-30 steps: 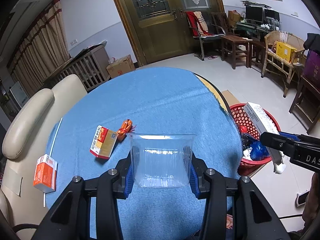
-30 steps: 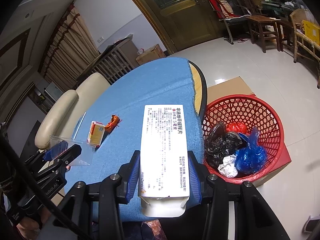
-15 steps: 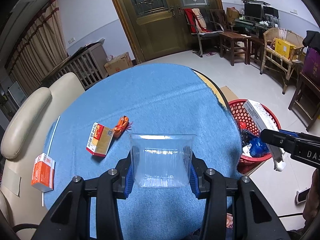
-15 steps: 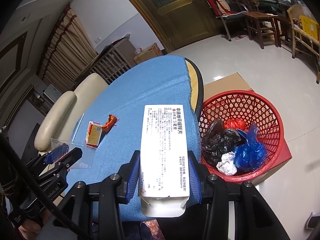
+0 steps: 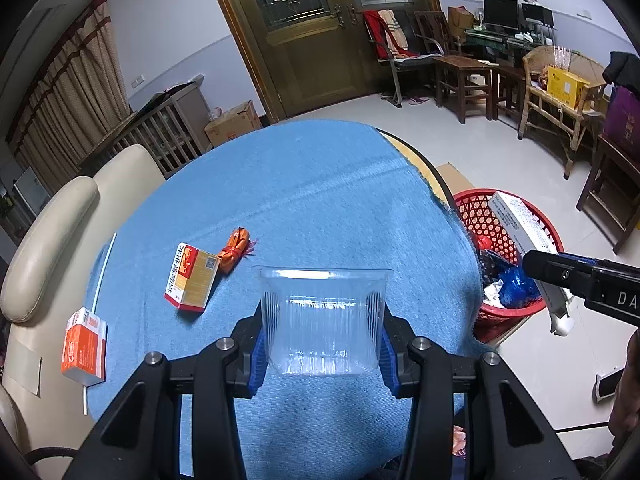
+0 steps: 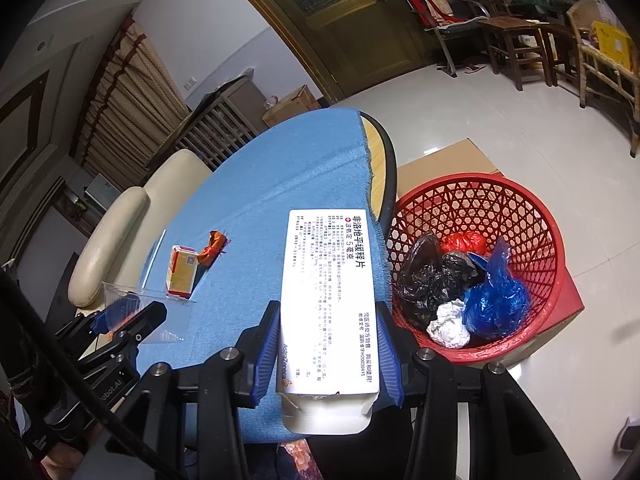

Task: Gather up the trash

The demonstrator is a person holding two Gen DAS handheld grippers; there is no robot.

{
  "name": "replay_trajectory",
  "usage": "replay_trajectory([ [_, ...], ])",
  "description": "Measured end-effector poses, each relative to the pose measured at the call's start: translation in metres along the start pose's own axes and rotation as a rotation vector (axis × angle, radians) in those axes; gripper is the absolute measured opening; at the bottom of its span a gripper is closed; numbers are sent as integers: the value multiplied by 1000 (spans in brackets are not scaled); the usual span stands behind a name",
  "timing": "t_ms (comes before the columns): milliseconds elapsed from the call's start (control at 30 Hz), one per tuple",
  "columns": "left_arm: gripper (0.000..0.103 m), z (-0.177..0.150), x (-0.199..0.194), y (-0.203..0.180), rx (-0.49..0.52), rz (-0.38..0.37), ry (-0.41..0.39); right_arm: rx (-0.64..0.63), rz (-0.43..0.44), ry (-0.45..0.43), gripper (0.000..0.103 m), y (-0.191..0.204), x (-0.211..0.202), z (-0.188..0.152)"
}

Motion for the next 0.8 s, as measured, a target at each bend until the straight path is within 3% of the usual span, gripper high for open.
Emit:
replay_trajectory([
  [567,47,0,9,-33,78,-13,16,67,-9,0,48,-35,-2,-7],
  [800,47,2,14,-57,104,-64,39,117,-41,-7,48,-62,-8,-12],
])
Point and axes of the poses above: each gripper's, at about its wrist camera, not at the fingertips, and x roughly the way its jaws point, y to its left, z to its top, the point moved 5 cm from there along x, roughly the way its jaws point, and after that the axes turned 15 degrees about -x, right-handed, at the moved point
